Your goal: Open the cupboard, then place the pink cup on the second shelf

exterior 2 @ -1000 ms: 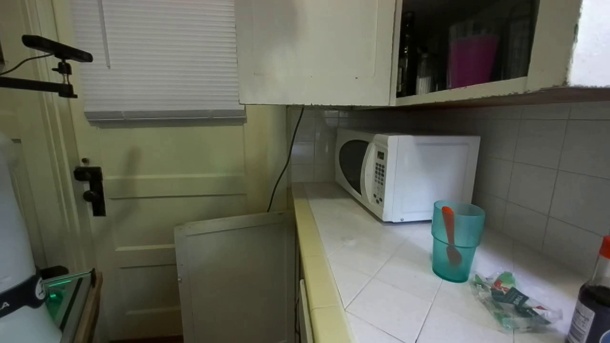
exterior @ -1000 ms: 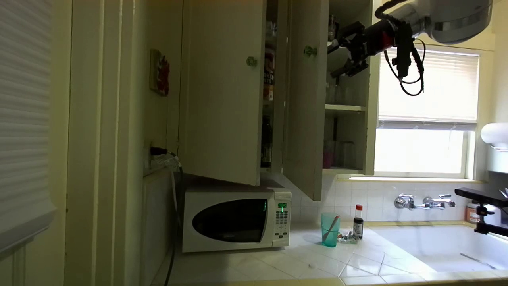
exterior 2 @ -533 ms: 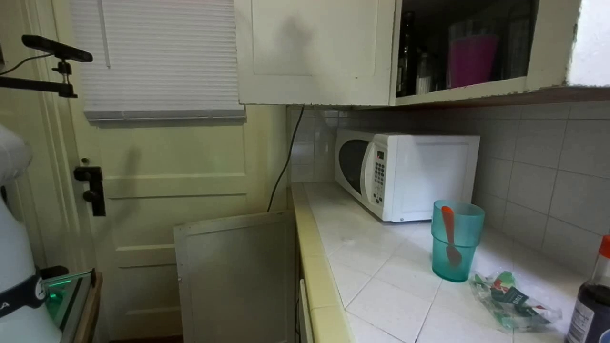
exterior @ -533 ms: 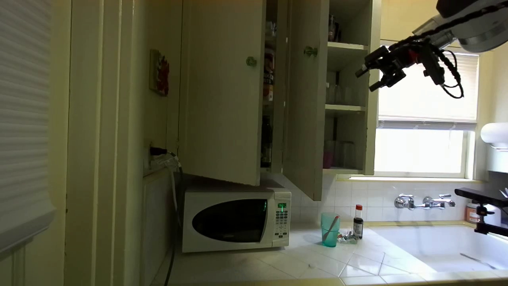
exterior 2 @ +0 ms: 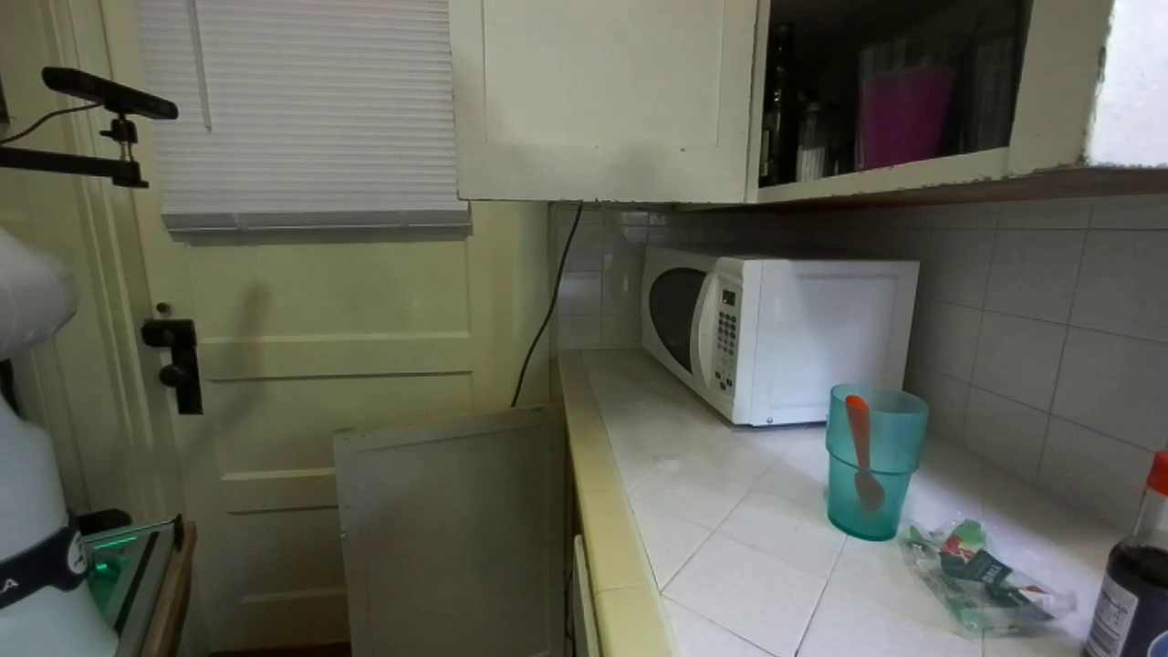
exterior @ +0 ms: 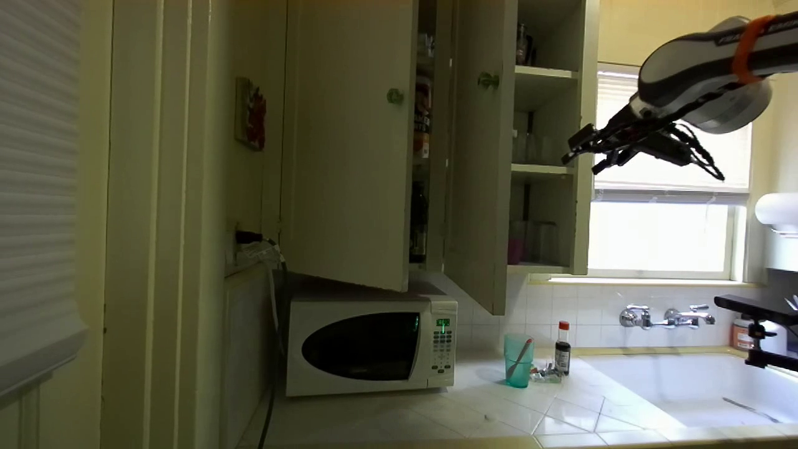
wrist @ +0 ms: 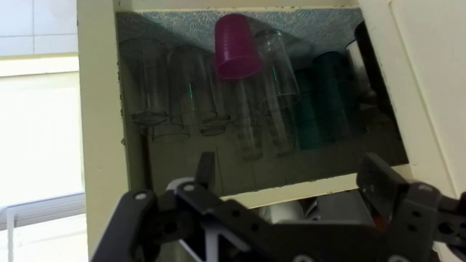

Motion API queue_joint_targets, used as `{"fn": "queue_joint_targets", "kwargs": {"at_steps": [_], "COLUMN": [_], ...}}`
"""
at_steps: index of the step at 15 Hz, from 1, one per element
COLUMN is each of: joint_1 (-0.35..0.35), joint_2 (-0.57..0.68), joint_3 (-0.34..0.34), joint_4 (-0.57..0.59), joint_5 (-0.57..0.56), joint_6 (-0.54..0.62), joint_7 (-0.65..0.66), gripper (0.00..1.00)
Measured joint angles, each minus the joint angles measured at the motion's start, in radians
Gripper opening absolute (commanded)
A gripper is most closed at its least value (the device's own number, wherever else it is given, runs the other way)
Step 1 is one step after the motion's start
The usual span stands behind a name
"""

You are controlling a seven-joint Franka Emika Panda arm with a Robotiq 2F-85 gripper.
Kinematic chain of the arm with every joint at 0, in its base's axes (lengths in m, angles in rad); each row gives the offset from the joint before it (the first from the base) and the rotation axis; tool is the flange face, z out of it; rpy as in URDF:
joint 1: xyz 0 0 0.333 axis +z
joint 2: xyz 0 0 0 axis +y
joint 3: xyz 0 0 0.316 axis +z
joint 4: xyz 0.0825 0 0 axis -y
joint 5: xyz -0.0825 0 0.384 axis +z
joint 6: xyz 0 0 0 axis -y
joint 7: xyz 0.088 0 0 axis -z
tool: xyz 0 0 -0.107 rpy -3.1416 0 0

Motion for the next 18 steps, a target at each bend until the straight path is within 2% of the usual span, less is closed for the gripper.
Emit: {"fn": "queue_joint_targets", "kwargs": {"at_steps": [4,6,9,13,16,18], "joint_1": [-0.002,-0.037,-0.087,-0.097,-0.185,-0.282], "joint_2": [0.126,0.197,0.247,0.243,0.270,0.298], "joint_3": [0.078,0.126,0.159,0.161,0.231,0.312], "joint_4": [-0.056,-0.067,-0.064,-0.060,-0.083,-0.104], "joint_5": [-0.063,-0.135,-0.169,-0.178,-0.308,-0.431], "joint_6": [0.327,0.449,0.499,0.500,0.541,0.586], "joint_7": [0.083,0.175,0.226,0.232,0.373,0.518], "gripper": [1.00,1.00,1.00,1.00,1.00,1.00]}}
